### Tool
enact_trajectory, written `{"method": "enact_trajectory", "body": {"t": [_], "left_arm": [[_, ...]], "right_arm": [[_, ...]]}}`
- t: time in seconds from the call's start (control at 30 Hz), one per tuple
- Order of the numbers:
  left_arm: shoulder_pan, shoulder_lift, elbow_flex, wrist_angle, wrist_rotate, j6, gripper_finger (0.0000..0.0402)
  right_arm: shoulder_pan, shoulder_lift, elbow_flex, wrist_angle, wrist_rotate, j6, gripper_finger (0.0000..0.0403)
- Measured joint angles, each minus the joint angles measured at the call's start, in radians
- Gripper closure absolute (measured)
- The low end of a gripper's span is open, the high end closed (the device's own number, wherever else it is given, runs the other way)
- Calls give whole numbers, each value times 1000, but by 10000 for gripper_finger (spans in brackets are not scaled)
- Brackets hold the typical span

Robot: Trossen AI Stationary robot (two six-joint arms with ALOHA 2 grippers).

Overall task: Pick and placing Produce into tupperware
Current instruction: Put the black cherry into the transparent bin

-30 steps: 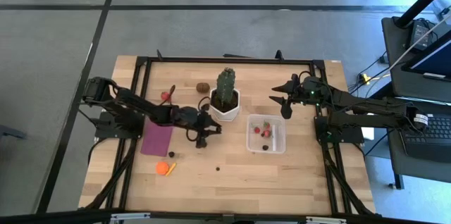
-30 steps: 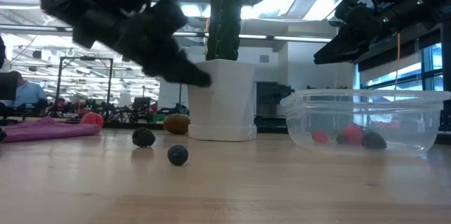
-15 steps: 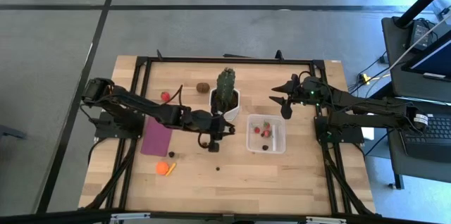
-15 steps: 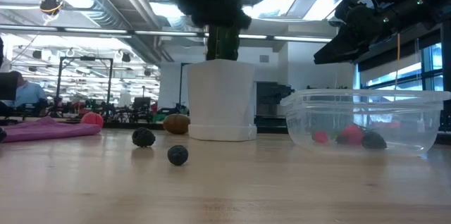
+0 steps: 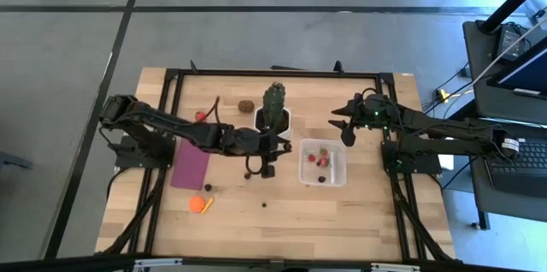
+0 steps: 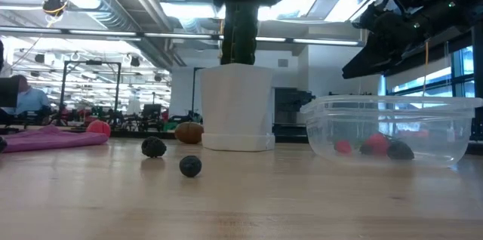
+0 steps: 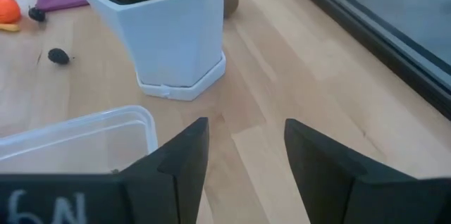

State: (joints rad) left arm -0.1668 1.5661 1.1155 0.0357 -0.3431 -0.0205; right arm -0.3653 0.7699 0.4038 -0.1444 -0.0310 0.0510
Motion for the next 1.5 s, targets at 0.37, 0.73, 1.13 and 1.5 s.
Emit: {"method": "enact_trajectory", "body": {"t": [0.37, 0.73, 1.13, 1.5], "left_arm": [[5, 90, 103, -5, -75, 71, 303], [18, 355, 369, -156, -79, 57, 303], [24, 579, 500, -184, -6, 16, 297], [30, 605, 504, -209, 50, -22, 282]], "right_arm": [[0, 0, 0, 0, 0, 1, 214], [2, 0, 0, -30, 0, 24, 214], [2, 0, 0, -77, 0, 55, 214], [2, 0, 0, -79, -8, 80, 215]]}}
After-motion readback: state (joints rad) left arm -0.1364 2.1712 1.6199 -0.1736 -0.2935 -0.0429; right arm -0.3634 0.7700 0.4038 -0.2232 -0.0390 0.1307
